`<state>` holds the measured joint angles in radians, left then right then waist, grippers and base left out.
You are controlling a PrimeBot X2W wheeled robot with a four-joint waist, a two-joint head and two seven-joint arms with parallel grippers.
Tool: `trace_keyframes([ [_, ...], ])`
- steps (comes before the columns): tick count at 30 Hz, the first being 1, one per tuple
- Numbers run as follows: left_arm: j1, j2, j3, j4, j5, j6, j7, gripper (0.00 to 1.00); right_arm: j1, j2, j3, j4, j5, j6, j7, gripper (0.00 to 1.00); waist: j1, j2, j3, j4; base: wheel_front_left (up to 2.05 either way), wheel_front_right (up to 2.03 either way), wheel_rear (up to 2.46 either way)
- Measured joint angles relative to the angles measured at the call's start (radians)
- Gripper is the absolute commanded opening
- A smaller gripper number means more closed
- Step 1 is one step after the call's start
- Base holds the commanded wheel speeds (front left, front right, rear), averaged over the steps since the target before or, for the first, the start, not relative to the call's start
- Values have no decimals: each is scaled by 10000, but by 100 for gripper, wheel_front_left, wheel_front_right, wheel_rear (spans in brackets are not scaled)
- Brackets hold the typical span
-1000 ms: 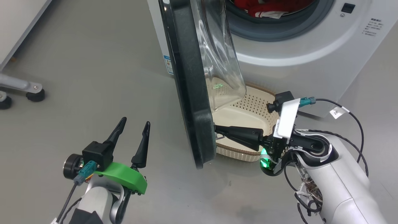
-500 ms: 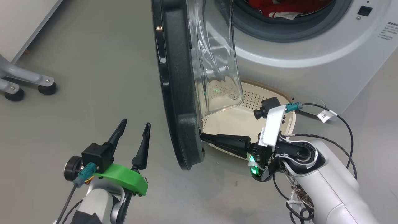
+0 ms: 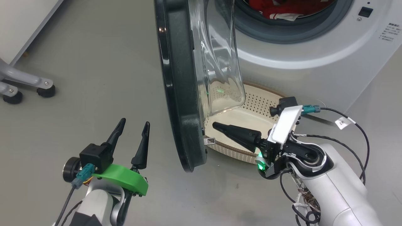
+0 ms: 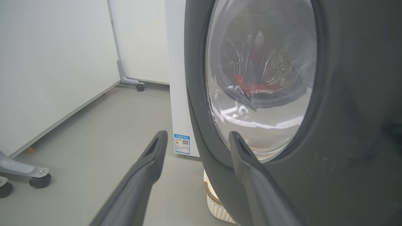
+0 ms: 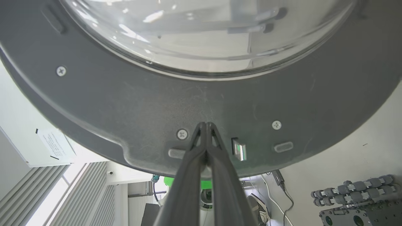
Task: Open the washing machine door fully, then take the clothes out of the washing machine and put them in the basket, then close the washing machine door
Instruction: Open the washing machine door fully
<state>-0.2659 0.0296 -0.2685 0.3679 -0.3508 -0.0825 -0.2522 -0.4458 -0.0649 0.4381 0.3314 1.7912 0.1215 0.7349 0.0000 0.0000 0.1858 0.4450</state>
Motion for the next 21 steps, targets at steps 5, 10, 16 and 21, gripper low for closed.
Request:
trace_keyframes([
  [5,12,0,35,61,19,81,0,100,427,21,-673,-198,-341,0,-826,100,0,0,-110,-61,0,0,0],
  [10,118,2,94,84,52,86,0,100,810,-136,-1080,-355,-1225,0,-1822,100,0,0,-242,-163,0,0,0],
  [16,252,2,138,121,94,115,2,100,1246,-706,-1212,-453,-2955,0,-3344,100,0,0,-381,-320,0,0,0],
  [21,305,4,184,125,169,117,2,100,1481,-1049,-1122,-568,-4730,0,-4920,100,0,0,-501,-440,0,0,0],
])
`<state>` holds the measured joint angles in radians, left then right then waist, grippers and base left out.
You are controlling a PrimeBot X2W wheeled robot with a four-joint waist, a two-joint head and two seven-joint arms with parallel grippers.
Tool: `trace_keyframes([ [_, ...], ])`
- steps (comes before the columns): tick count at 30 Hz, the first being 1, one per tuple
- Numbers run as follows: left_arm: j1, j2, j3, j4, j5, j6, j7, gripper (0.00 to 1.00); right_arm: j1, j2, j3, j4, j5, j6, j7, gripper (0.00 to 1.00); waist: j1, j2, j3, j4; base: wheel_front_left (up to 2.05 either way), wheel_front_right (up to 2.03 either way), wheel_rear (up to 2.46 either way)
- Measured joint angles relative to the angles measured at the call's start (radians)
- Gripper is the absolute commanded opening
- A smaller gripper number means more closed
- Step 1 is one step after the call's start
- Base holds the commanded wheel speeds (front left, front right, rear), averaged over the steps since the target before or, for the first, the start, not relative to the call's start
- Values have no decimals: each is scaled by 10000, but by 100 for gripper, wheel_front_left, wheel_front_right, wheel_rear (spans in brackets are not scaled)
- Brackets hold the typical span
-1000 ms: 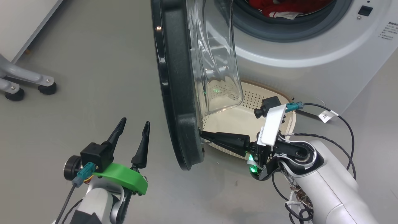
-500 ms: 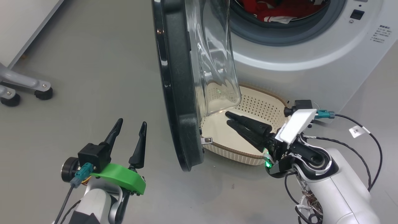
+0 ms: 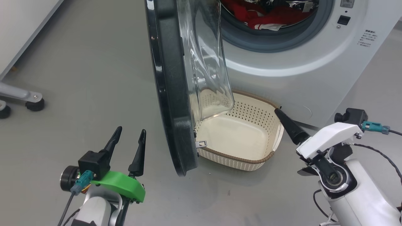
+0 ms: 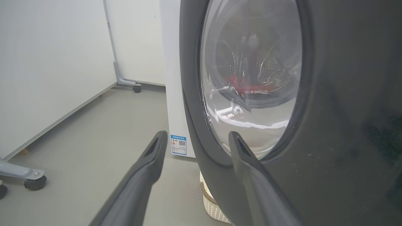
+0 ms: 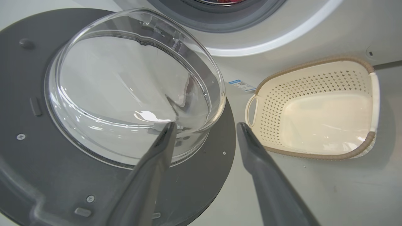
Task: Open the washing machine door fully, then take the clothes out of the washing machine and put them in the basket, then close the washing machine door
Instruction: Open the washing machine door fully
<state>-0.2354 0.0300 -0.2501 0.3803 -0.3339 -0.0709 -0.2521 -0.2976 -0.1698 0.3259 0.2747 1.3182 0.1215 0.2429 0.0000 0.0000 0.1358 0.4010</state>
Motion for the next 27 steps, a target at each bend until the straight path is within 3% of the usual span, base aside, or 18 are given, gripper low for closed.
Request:
trace_keyframes([
  [15,117,6,31,6,17,46,0,100,-28,-1262,566,-6,-5678,-36,-4966,100,0,0,-185,-243,0,0,0],
  [17,118,6,35,8,19,46,-2,100,-60,-1342,681,82,-6351,-305,-5444,100,0,0,-210,-266,0,0,0],
  [27,136,6,38,25,31,46,-2,100,81,-988,838,644,-7626,-1346,-5076,100,0,0,-317,-302,0,0,0],
])
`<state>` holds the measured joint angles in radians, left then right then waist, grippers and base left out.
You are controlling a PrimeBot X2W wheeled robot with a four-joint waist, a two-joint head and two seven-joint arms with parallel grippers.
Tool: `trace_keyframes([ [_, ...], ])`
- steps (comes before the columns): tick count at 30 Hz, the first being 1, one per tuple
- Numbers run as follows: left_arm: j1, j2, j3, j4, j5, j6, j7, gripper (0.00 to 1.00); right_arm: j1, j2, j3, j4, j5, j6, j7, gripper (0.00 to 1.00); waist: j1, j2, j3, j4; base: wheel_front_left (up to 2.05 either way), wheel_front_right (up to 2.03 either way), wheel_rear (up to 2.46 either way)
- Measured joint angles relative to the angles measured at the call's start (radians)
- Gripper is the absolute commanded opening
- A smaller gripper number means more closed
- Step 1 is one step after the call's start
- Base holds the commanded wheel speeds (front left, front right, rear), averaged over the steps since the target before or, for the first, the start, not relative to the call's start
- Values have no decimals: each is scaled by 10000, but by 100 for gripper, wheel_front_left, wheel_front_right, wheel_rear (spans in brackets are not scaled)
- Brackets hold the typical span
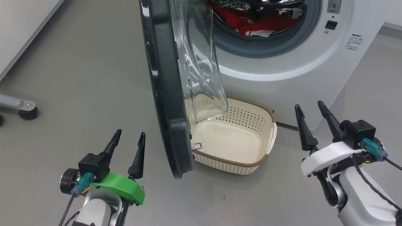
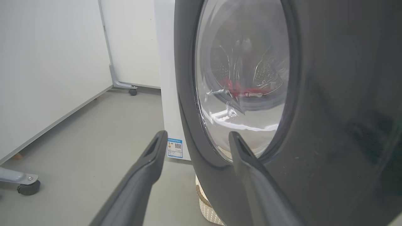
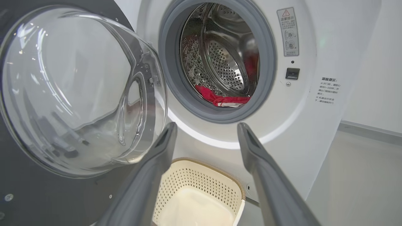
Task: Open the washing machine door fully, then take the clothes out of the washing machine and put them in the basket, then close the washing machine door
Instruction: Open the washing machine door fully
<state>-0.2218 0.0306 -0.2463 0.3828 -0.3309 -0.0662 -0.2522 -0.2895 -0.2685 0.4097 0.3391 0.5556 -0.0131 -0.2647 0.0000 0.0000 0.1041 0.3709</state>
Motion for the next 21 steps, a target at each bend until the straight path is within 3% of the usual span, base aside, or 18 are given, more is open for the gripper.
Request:
trace_keyframes([
  [7,26,2,46,15,0,0,0,100,337,397,-470,-77,-504,-337,44,100,0,0,-53,7,0,0,0],
  [21,177,2,82,35,31,-2,2,100,768,832,-895,-171,-1210,-422,44,100,0,0,-87,-27,0,0,0],
])
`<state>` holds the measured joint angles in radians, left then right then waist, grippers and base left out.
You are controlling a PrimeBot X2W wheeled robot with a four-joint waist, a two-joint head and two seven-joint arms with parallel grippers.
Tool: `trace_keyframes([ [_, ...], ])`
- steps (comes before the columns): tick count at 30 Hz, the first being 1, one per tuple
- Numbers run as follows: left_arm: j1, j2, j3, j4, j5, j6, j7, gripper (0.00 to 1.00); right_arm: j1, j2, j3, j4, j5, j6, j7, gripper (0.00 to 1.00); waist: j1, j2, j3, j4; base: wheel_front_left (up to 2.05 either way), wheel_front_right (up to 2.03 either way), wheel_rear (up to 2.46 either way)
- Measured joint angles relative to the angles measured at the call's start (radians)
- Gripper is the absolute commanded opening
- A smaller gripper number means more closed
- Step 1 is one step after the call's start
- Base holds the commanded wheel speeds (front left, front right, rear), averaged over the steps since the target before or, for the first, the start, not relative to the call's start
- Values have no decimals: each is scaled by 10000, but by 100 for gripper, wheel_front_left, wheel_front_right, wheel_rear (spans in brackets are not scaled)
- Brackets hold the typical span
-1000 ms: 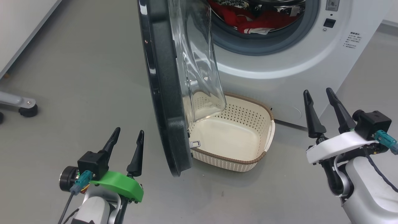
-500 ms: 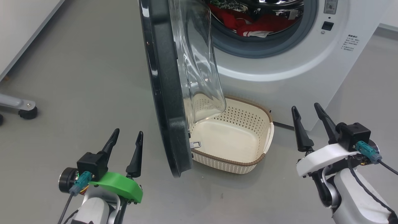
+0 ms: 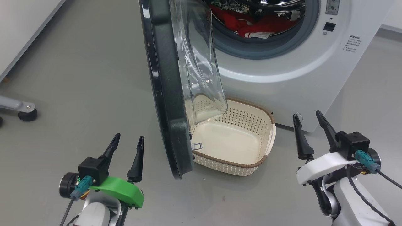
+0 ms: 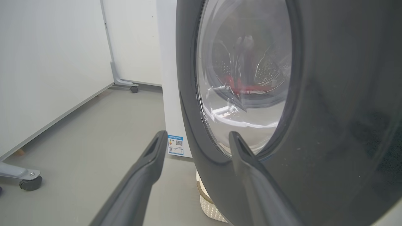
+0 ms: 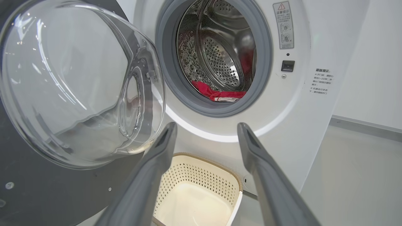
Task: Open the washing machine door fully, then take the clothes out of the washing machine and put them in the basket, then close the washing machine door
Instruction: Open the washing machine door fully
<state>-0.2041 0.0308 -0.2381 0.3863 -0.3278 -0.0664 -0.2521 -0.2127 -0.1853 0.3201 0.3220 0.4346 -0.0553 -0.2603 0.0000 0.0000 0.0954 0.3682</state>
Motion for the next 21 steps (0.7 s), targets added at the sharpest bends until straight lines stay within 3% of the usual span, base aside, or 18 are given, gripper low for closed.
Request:
trace_keyframes([
  [14,42,0,-10,2,0,0,0,100,186,299,-491,2,-349,31,0,100,0,0,13,-13,0,0,0],
  [15,43,0,-12,2,0,0,0,95,187,305,-512,2,-405,46,0,100,0,0,14,-12,0,0,0],
  [16,44,0,-15,4,0,0,0,50,187,314,-539,2,-458,100,0,100,0,0,14,-12,0,0,0],
  [17,45,0,-19,10,0,0,0,50,189,326,-564,2,-514,104,0,100,0,0,13,-11,0,0,0],
  [18,46,0,-21,13,-2,0,0,13,192,341,-591,2,-518,123,0,100,0,0,11,-9,0,0,0],
  [19,47,0,-25,19,-2,0,0,13,196,362,-616,2,-527,130,0,100,0,0,8,-8,0,0,0],
  [20,48,2,-36,35,-4,0,0,0,206,378,-637,2,-554,132,0,100,0,0,5,-6,0,0,0],
  [21,49,2,-50,42,-4,0,0,0,220,395,-663,2,-594,136,0,100,0,0,2,-4,0,0,0],
])
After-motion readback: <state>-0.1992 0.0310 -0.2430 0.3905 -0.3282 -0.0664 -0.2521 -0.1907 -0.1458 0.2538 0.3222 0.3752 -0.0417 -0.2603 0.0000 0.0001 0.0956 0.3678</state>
